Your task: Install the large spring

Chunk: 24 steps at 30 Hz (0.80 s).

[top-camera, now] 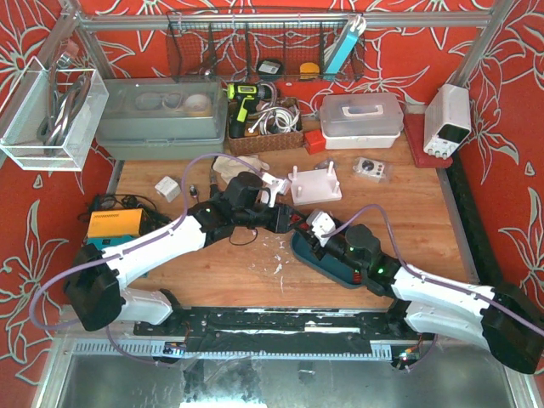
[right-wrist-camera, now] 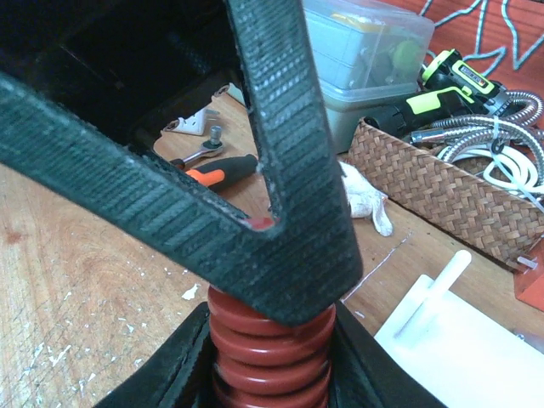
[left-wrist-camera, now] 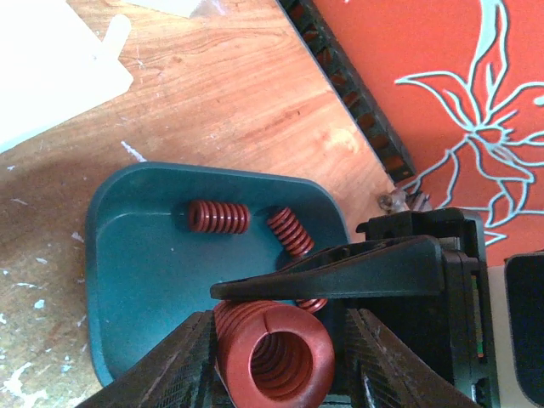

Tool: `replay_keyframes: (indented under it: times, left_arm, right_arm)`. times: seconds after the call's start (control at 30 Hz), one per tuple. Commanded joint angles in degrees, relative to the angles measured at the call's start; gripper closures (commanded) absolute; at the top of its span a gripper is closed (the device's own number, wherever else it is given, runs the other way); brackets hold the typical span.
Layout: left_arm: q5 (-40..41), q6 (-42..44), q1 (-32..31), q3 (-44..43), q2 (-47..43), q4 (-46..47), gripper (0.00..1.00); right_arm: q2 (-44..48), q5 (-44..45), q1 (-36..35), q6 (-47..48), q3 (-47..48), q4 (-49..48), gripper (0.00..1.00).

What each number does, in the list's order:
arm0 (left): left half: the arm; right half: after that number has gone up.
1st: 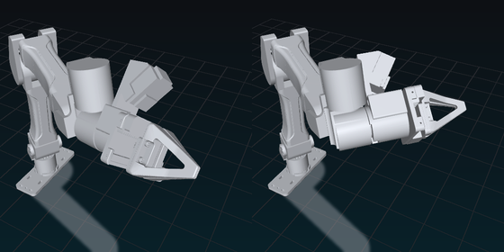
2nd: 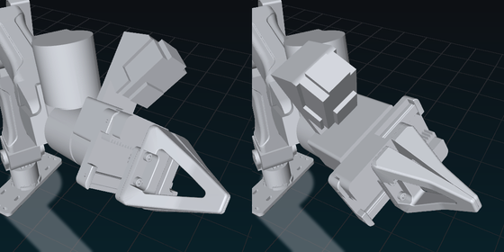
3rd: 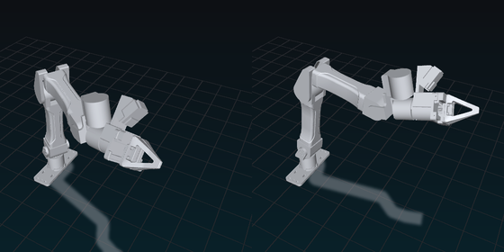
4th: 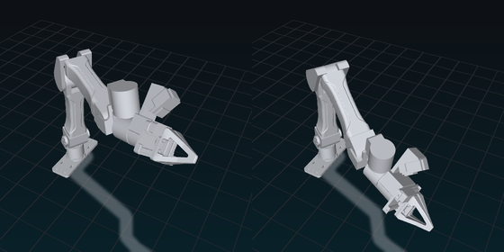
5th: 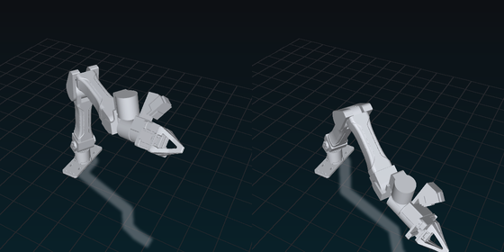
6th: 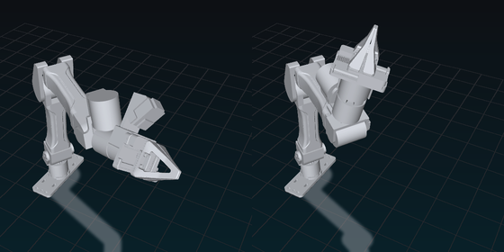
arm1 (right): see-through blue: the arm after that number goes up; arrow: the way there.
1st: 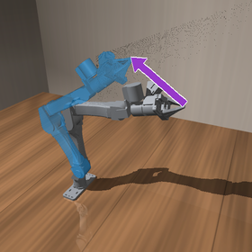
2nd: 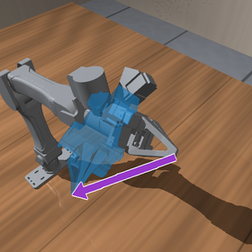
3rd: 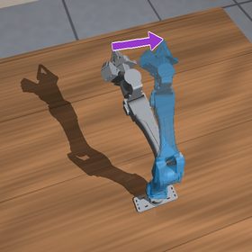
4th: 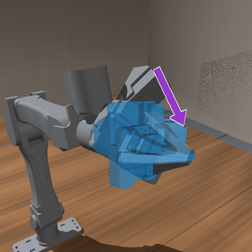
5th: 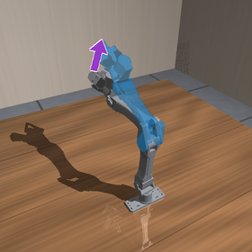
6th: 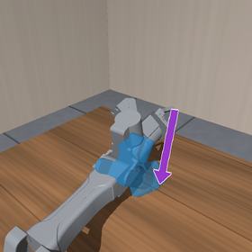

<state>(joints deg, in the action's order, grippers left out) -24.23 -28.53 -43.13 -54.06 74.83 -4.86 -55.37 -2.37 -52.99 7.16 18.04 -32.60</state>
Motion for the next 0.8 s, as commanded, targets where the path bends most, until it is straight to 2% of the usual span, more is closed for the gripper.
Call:
replay_keyframes:
  times: [0.0,0.23,0.3,0.47,0.57,0.77]
  left_arm:
    - [-0.3,0.8,-0.3,-1.6,1.0,-0.9,0.56]
    - [1.7,1.7,-0.3,-1.9,2.1,-1.8,0.58]
    - [1.9,1.8,-0.3,-2.1,2.5,-1.8,0.64]
    - [2.2,2.3,-0.3,-2.5,2.8,-1.4,0.89]
    - [2.3,2.5,-0.3,-2.7,2.9,-1.2,0.99]
    - [4.6,2.7,-0.3,-3.6,2.9,-1.4,1.0]
  right_arm:
    - [-0.3,1.9,-0.7,0.4,2.0,-1.8,0.97]
    - [-0.5,2.8,-0.7,-0.2,2.3,-1.0,0.96]
    - [-0.4,2.8,-0.8,-0.4,2.5,-0.7,0.96]
    - [-0.4,3.2,-0.7,-0.9,2.9,0.5,0.94]
    - [-0.4,3.7,-0.8,-1.6,2.8,0.9,0.88]
    - [-1.0,5.8,-0.8,-2.2,3.5,3.1,0.63]
